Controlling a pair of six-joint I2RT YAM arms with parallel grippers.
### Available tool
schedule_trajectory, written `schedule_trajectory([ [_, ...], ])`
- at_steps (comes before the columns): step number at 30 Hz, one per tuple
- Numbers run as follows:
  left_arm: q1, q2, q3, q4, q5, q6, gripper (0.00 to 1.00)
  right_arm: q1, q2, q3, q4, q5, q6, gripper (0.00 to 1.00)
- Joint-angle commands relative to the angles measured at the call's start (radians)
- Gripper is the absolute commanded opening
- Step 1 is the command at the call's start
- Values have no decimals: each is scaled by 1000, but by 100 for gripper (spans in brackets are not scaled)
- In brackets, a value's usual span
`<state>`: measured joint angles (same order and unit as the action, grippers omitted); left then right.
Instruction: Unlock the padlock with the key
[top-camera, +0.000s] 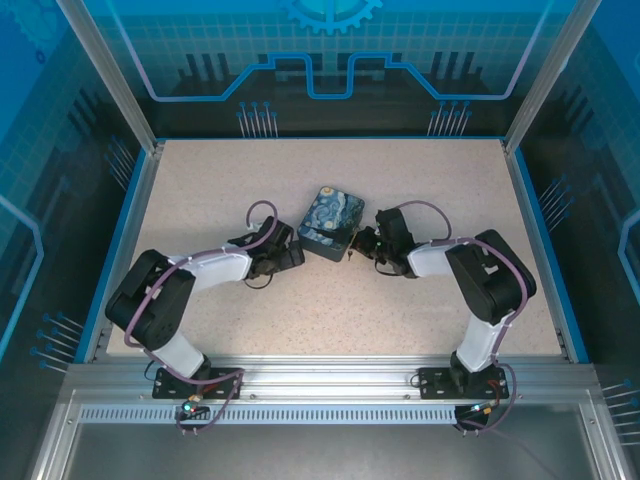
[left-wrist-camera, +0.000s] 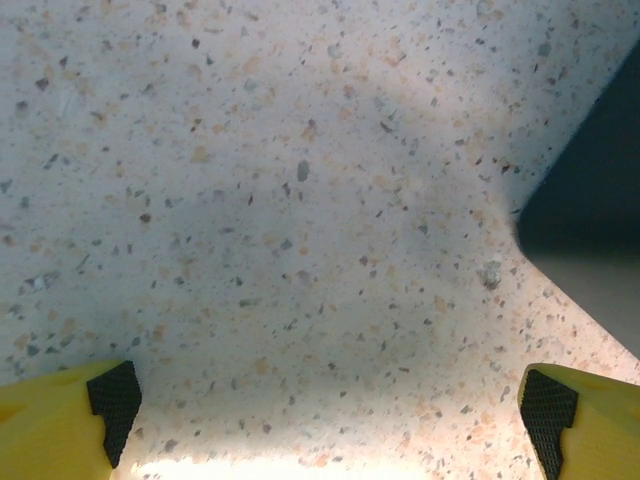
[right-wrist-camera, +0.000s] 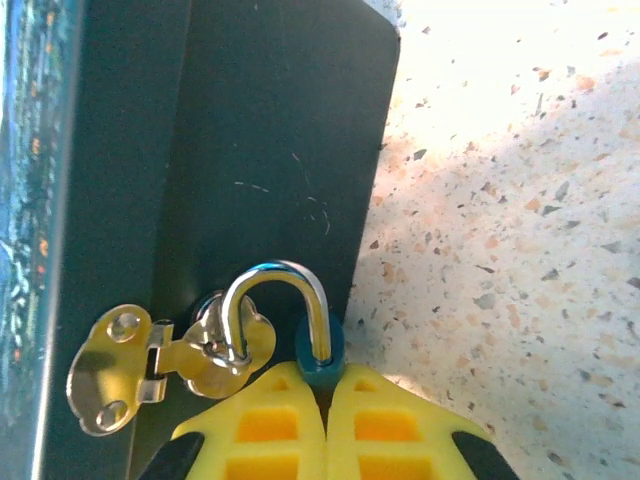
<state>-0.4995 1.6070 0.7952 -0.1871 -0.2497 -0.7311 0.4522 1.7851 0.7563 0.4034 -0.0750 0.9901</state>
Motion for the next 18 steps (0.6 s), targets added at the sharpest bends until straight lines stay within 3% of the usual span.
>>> schedule_trajectory([
  [1, 4, -53, -21, -46, -9, 4, 99, -25, -45, -5, -48, -26, -37, 0],
  [18, 4, -249, -44, -106, 16, -2, 99, -77, -89, -24, -62, -45, -91, 0],
])
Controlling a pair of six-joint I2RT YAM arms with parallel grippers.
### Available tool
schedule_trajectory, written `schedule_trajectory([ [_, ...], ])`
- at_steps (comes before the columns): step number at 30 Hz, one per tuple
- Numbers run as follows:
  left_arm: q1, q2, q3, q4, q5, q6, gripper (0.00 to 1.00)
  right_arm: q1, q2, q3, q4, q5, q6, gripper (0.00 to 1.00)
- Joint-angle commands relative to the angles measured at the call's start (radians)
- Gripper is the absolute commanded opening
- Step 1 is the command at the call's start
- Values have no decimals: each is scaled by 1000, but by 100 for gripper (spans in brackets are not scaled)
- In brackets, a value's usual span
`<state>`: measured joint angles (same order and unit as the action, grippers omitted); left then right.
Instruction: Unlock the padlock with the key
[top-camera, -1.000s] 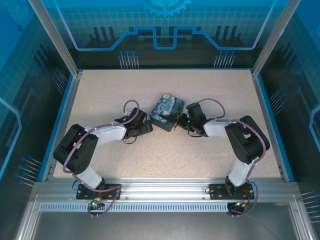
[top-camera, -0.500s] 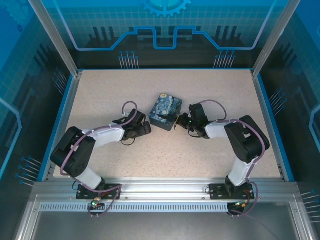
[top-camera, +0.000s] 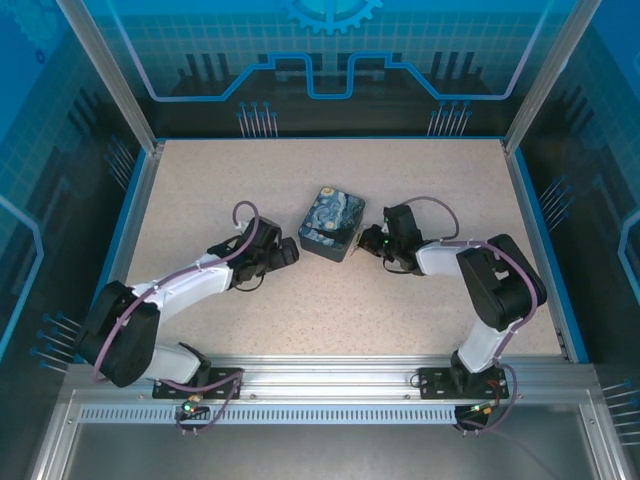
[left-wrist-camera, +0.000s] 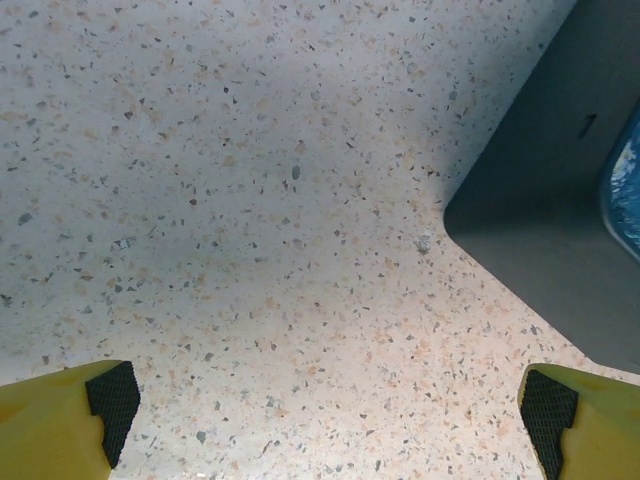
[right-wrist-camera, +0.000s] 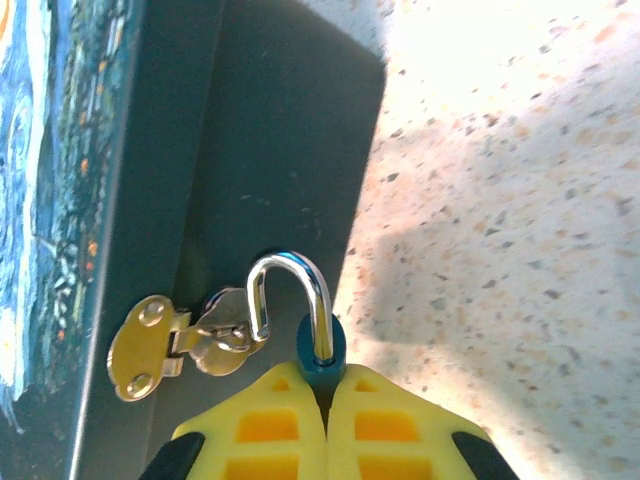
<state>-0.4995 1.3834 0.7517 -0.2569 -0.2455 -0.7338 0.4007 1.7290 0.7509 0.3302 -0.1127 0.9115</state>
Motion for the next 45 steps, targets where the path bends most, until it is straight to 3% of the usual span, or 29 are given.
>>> schedule_trajectory([
  [1, 5, -27, 2, -38, 12, 1, 99, -28, -32, -22, 23, -12, -8, 0],
  [11, 5, -47, -2, -50, 6, 6, 99, -66, -27, -36, 85, -44, 35, 0],
  [28, 4, -119, 28, -117, 13, 55, 99, -300, -134, -195, -30, -118, -22, 2],
  [32, 4, -148, 46, -153, 3, 68, 99, -351, -187, -239, -51, -130, -33, 21],
  [36, 6, -184, 67, -197, -17, 84, 99, -402, -289, -268, -160, -117, -55, 61],
  [41, 14, -224, 97, -256, -62, 106, 99, -456, -501, -285, -321, -70, -81, 97],
  [45, 27, -251, 123, -302, -139, 133, 99, -466, -689, -218, -518, 26, -143, 100],
])
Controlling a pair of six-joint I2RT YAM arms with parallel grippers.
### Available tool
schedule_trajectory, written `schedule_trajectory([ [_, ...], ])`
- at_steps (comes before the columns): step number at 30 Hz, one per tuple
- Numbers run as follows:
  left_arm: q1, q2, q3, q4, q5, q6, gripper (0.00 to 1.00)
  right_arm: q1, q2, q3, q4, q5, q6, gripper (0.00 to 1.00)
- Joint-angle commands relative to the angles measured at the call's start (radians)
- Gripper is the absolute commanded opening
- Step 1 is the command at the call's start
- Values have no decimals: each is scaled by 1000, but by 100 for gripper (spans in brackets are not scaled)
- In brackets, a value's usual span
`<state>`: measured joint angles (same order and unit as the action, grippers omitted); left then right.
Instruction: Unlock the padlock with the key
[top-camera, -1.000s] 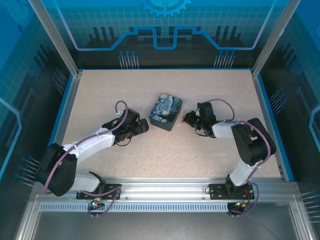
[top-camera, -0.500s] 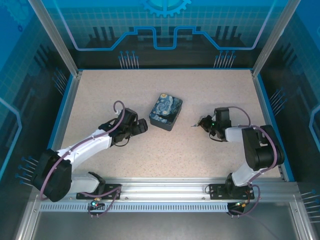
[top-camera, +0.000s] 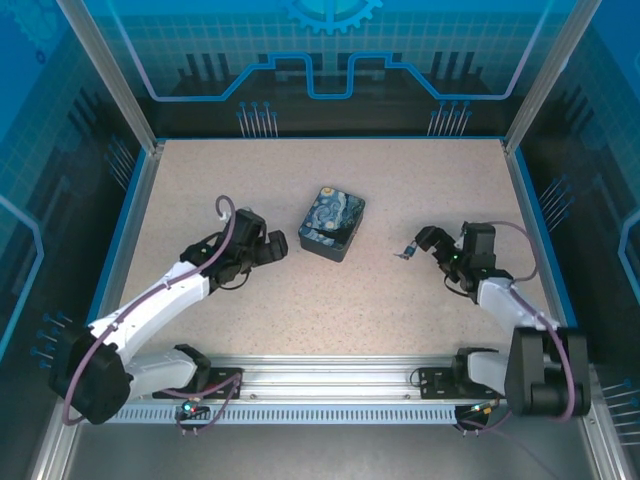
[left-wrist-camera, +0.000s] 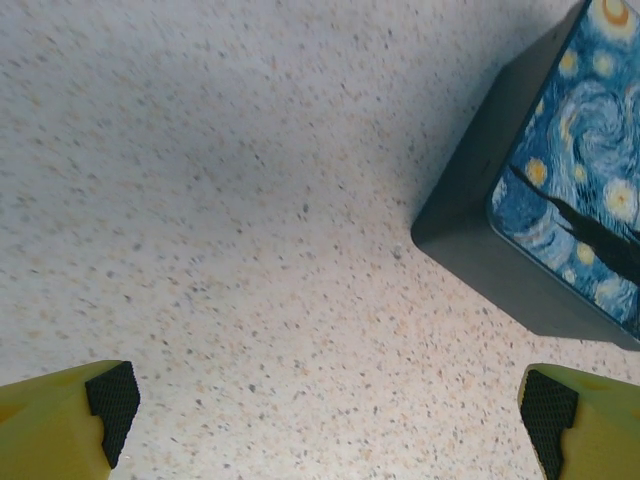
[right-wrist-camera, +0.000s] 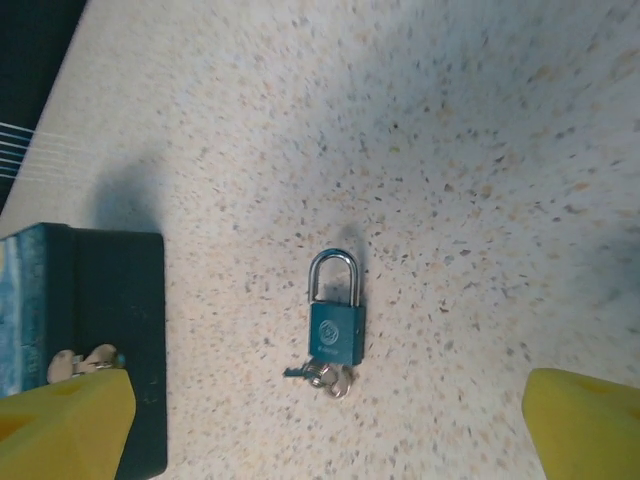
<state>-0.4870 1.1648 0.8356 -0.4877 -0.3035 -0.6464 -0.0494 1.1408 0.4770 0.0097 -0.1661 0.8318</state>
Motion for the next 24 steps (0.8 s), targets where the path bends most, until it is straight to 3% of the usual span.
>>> schedule_trajectory([
  [1, 19, -38, 44, -76, -105, 58, 99, -16, -131, 81, -241, 105, -82, 100],
  [5, 30, -64, 49, -46, -218, 159, 99, -18, -182, 205, -387, 221, -164, 100],
  [10, 43, -127, -30, 141, -304, 343, 99, -15, -134, 289, -427, 361, -201, 100],
  [14, 54, -186, -147, 355, -358, 505, 99, 6, -127, 203, -274, 537, -206, 100],
  [19, 126, -206, -286, 536, -343, 574, 99, 69, -88, 65, -20, 734, -330, 100],
  [24, 226, -120, -416, 783, -313, 640, 99, 114, 31, 1, 212, 810, -457, 100],
])
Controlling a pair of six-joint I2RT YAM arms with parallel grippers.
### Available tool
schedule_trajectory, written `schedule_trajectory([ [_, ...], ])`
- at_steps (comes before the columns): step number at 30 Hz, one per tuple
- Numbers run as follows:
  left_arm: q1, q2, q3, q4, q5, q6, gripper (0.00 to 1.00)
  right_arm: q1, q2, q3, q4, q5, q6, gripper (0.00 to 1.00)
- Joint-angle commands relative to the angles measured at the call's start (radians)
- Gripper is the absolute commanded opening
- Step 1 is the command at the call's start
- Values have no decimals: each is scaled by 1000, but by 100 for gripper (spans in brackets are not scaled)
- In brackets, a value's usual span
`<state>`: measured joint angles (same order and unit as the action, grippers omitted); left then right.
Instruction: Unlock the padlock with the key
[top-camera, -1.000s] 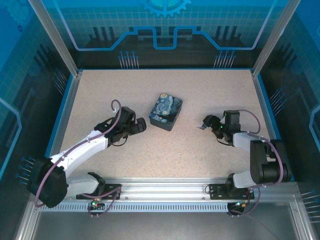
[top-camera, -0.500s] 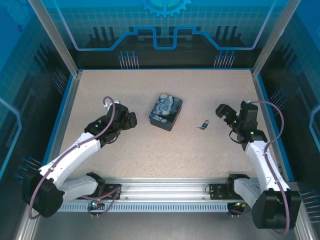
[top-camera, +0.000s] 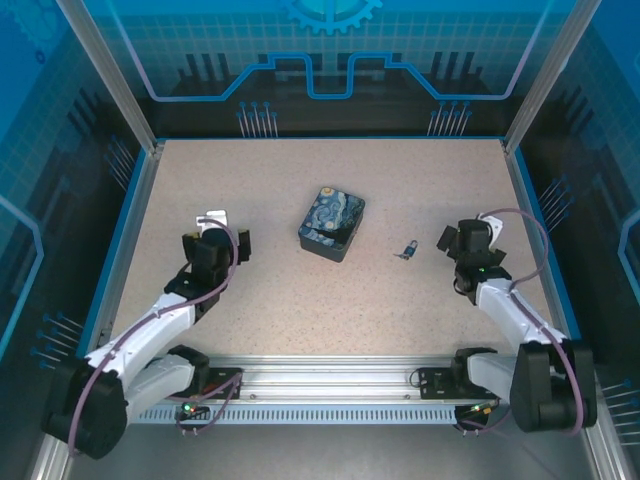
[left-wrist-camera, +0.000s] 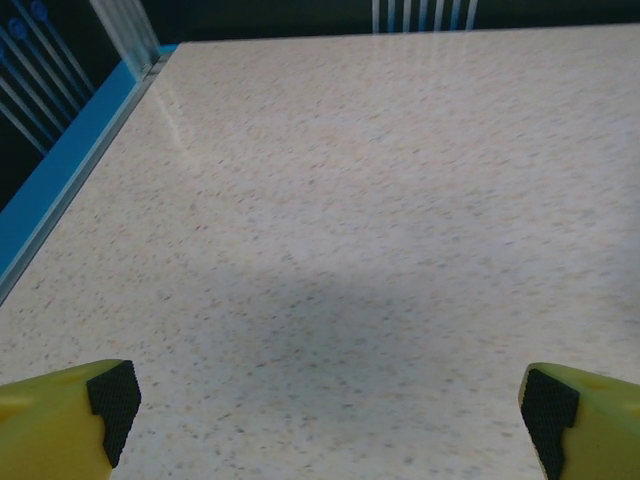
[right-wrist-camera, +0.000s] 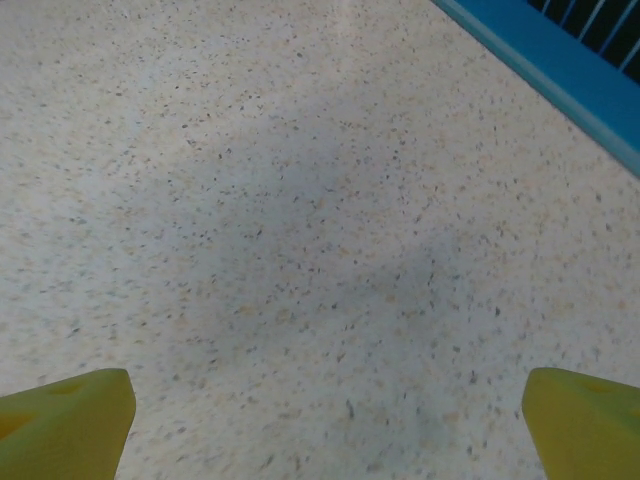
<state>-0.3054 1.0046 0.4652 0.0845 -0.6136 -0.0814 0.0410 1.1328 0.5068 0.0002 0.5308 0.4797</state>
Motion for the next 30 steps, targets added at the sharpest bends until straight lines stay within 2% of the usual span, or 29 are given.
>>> schedule_trajectory([
  [1, 68, 72, -66, 274, 21, 75, 99, 29, 66, -51, 302, 111, -123, 100],
  [3, 107, 141, -102, 414, 80, 52, 99, 40, 129, -83, 456, 80, -194, 100],
  [6, 132, 292, -134, 681, 165, 90, 99, 45, 200, -121, 671, 6, -307, 100],
  [7, 136, 354, -124, 719, 189, 115, 99, 35, 226, -139, 721, -80, -324, 100],
  [8, 140, 390, -106, 743, 198, 143, 99, 34, 265, -173, 848, -125, -366, 100],
  [10, 168, 435, -81, 749, 275, 150, 99, 22, 261, -170, 823, -244, -392, 100],
  [11, 189, 471, -84, 773, 316, 139, 99, 12, 288, -180, 865, -319, -410, 100],
  [13, 230, 497, -83, 795, 373, 103, 99, 4, 388, -203, 1037, -355, -427, 100],
  [15, 260, 533, -97, 833, 427, 88, 99, -1, 345, -139, 830, -390, -422, 100],
  [16, 262, 551, -94, 866, 440, 97, 99, 3, 375, -140, 893, -394, -435, 100],
  [17, 272, 540, -79, 813, 467, 83, 99, 6, 358, -110, 814, -385, -432, 100],
  [19, 299, 543, -76, 815, 520, 73, 99, 18, 367, -106, 816, -357, -437, 100],
  [23, 301, 543, -78, 814, 522, 74, 99, 54, 372, -97, 801, -296, -459, 100],
  [30, 301, 543, -76, 813, 523, 74, 99, 52, 370, -94, 791, -305, -459, 100],
])
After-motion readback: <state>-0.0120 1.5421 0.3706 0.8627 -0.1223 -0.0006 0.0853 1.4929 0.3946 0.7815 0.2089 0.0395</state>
